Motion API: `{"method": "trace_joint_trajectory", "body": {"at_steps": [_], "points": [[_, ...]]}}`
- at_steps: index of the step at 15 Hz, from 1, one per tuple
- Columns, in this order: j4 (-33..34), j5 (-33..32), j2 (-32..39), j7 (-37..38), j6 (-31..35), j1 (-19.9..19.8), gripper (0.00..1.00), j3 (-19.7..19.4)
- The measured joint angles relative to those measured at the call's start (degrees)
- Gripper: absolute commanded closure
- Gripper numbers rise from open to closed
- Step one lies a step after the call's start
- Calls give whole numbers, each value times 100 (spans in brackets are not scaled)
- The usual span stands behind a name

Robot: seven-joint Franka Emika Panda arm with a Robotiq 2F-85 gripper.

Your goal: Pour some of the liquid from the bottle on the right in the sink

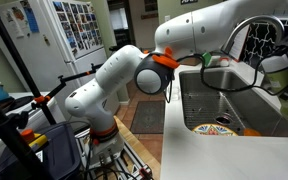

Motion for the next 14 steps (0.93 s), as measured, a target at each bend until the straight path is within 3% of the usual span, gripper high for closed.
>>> {"method": "trace_joint_trajectory", "body": {"at_steps": [11,14], "points": [[1,844,673,2111,14,-901,59,467],[6,932,850,2311,180,-1069,59,614]]}}
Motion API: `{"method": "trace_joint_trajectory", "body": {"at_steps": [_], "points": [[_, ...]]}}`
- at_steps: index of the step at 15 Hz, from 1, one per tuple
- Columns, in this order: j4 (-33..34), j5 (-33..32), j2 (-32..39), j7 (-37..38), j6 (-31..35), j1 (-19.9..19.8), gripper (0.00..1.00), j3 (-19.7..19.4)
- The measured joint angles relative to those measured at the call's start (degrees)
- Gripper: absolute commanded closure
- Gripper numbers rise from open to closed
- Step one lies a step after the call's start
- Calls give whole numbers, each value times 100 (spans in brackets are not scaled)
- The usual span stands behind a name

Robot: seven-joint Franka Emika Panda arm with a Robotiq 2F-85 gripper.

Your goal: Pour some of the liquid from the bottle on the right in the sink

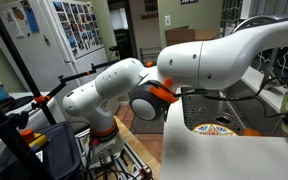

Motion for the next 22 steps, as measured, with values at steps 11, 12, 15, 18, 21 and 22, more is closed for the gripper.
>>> {"method": "trace_joint_trajectory", "body": {"at_steps": [11,12,15,18,21,22], "points": [[16,0,207,-98,623,-104,59,201],[16,5,230,-98,691,-108,59,232],[16,51,338,-80,968,-115,59,336],[16,207,457,11,1249,-134,59,449],[16,427,547,119,1381,-160,58,564],[16,485,565,146,1394,-168,10,591]]}}
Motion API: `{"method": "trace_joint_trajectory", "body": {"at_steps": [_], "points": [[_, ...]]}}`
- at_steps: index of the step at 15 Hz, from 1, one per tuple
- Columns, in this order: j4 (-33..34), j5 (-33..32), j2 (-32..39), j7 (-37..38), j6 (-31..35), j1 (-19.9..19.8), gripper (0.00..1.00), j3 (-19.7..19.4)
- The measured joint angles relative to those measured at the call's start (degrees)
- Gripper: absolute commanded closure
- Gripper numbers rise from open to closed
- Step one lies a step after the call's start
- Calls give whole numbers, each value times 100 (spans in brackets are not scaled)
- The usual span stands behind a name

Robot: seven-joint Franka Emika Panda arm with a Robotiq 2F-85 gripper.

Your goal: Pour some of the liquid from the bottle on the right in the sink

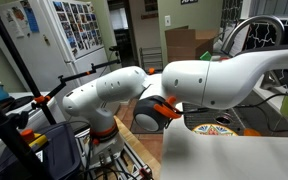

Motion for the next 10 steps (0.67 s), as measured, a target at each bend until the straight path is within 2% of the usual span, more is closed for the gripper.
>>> {"method": "trace_joint_trajectory", "body": {"at_steps": [2,4,10], "points": [[0,87,17,68,7,-12,9,12],[0,145,23,138,7,-31,1,12],[6,276,18,303,-4,-169,0,23]]}}
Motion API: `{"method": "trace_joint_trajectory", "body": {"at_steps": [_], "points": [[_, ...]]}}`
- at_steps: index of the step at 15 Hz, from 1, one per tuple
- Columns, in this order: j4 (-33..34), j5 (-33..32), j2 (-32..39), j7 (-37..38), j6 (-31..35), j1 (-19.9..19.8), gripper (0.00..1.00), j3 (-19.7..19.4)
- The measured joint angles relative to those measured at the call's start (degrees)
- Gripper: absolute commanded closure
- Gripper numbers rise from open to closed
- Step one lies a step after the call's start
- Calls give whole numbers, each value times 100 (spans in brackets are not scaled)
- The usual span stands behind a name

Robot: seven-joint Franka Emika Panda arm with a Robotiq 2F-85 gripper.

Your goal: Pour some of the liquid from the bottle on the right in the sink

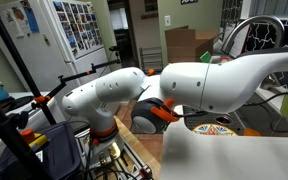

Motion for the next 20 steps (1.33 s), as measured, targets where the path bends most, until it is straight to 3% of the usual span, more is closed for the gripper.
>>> {"method": "trace_joint_trajectory", "body": {"at_steps": [7,13,20], "points": [[2,-183,-177,139,-674,-71,0,-214],[29,-1036,-634,98,-1056,-28,0,-587],[68,-1992,-1475,-1015,-1125,215,0,-969]]}}
